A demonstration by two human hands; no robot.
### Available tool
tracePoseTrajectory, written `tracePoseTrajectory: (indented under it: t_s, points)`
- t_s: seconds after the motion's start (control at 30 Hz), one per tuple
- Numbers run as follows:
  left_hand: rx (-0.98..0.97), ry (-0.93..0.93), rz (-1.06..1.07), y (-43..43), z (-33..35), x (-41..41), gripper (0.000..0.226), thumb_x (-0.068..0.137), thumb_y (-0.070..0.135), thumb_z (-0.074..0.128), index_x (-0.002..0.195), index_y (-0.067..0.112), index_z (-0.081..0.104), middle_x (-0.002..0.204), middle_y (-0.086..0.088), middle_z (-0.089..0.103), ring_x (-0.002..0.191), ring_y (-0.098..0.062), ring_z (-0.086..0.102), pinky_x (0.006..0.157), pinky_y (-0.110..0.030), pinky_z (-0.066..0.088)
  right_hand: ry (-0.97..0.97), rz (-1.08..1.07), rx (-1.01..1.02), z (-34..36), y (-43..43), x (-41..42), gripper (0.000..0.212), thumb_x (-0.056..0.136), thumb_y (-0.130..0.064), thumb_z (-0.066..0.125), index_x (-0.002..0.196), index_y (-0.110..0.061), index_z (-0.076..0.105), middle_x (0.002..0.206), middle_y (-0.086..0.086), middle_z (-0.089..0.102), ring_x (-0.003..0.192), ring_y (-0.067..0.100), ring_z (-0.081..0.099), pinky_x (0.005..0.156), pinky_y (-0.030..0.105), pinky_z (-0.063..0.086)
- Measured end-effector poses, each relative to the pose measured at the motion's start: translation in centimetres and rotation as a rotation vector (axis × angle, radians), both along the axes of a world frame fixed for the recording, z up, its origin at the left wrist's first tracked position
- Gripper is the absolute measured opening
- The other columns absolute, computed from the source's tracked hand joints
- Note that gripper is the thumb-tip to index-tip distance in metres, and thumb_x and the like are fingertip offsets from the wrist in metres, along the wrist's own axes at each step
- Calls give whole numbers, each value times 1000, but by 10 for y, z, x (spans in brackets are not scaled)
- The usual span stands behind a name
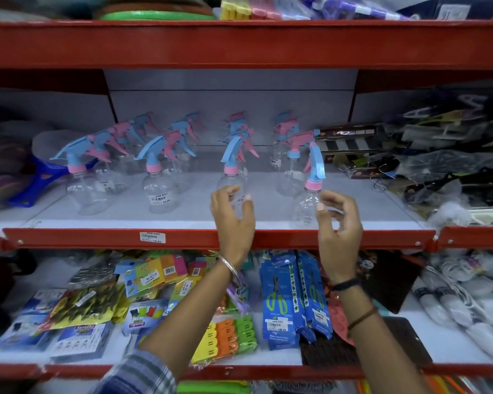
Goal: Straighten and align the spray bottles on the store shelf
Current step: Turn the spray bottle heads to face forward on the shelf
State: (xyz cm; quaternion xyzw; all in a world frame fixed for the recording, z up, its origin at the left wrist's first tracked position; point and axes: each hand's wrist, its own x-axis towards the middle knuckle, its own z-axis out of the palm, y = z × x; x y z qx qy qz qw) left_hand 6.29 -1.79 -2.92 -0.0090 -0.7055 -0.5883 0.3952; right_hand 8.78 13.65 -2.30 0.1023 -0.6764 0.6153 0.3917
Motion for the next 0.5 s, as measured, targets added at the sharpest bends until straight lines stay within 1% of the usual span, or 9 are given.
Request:
tracePoseTrajectory:
  t_s: [0.03,0.1,0.17,0.2,0.23,0.27,0.33,0.4,0.5]
  points:
    - [19,-5,48,-13,1,-5,27,84,26,52,109,18,49,113,1,45,110,-22,46,96,-43,44,19,56,37,1,-11,1,15,85,-17,56,100,-22,58,102,0,61,96,13,59,84,23,47]
    - [28,-105,78,-39,8,-20,36,84,26,54,117,14,46,122,-2,42,118,-25,42,103,-47,38,-32,170,118,5,-34,-5,16,85,-18,56,100,-20,60,102,-3,61,95,8,58,83,18,46]
    - [49,-264,-25,-63,18,-36,48,85,24,58,127,11,39,134,-8,39,126,-26,39,109,-43,34,-168,245,189,9,-55,-23,20,86,-18,56,106,-15,59,111,3,61,99,9,57,81,14,44]
    - [53,-340,-108,-72,23,-42,54,85,23,60,131,10,37,139,-10,38,128,-26,39,108,-39,34,-263,265,214,10,-65,-35,23,88,-20,55,110,-12,57,117,7,59,103,12,56,82,16,43]
    - [39,-405,-190,-80,26,-47,58,84,23,61,135,11,34,142,-10,38,128,-27,39,107,-38,35,-365,284,221,12,-75,-46,28,90,-23,53,115,-10,54,122,10,57,108,16,55,85,20,42]
    - [11,-454,-255,-86,26,-50,61,83,22,62,136,12,32,143,-10,37,128,-27,40,105,-39,37,-457,305,205,15,-84,-57,33,91,-25,50,119,-7,50,125,13,56,111,21,54,89,26,42]
    - [-67,-523,-343,-93,25,-54,67,81,20,65,138,17,30,143,-8,37,127,-28,41,100,-38,40,-575,340,149,20,-98,-74,41,92,-29,47,126,-6,43,131,16,52,116,26,51,96,35,40]
    - [-122,-565,-397,-97,23,-55,72,79,18,67,140,20,29,143,-7,37,125,-26,42,95,-34,40,-642,352,142,23,-109,-88,47,92,-31,46,133,-9,38,139,15,47,122,29,48,99,36,38]
    - [-151,-573,-443,-97,25,-58,74,77,16,69,139,21,31,140,-7,41,121,-25,47,93,-34,41,-712,363,186,27,-118,-97,47,92,-30,47,134,-10,39,141,13,45,124,29,46,97,34,37]
